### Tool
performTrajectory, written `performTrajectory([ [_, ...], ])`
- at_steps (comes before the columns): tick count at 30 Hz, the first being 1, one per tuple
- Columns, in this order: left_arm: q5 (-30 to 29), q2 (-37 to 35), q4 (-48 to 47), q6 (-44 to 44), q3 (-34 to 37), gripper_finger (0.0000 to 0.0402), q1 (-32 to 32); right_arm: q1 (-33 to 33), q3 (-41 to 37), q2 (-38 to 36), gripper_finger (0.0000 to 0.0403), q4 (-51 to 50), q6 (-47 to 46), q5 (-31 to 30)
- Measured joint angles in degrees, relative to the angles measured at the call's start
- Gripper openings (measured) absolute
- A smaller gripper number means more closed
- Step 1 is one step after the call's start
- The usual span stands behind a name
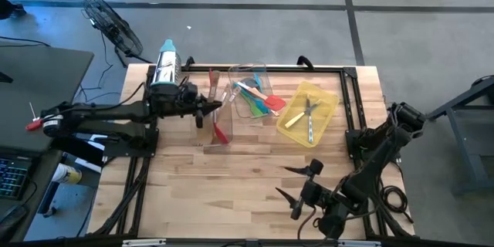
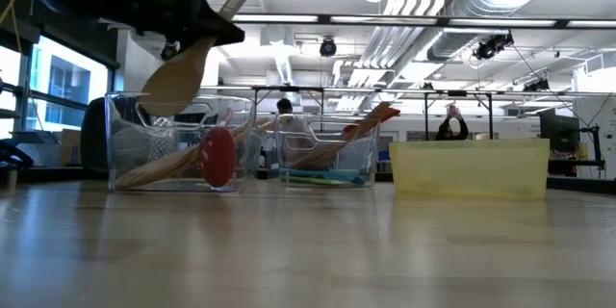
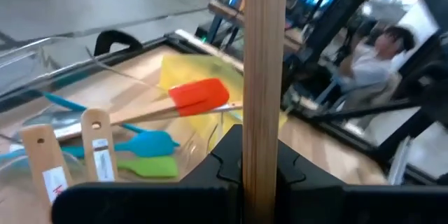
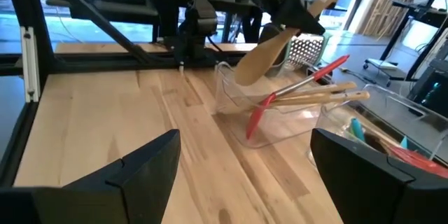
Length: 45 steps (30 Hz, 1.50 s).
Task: Pick & Place Kitchen Items
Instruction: Put the wooden spoon into the top left transparent bin
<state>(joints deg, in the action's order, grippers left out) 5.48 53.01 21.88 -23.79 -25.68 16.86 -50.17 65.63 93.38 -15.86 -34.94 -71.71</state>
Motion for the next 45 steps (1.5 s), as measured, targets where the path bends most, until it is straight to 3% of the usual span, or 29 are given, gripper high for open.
performTrajectory([
  [8, 1.1, -0.1, 9.8, -4.2, 8.1, 0.0013, 0.9, 1.6, 0.0, 0.0, 0.0312, -0.7, 0.0, 3.2],
  [27, -1.7, 0.0, 18.3, -9.1, 19.3, 0.0013, 0.9, 2.0, 0.0, 0.0, 0.0312, -0.7, -1.0, 3.3],
  [45, -1.2, -0.1, 15.8, -9.2, 20.1, 0.0033, 0.7, 4.5, 0.0, 0.0, 0.0312, -0.7, -2.4, 6.5],
])
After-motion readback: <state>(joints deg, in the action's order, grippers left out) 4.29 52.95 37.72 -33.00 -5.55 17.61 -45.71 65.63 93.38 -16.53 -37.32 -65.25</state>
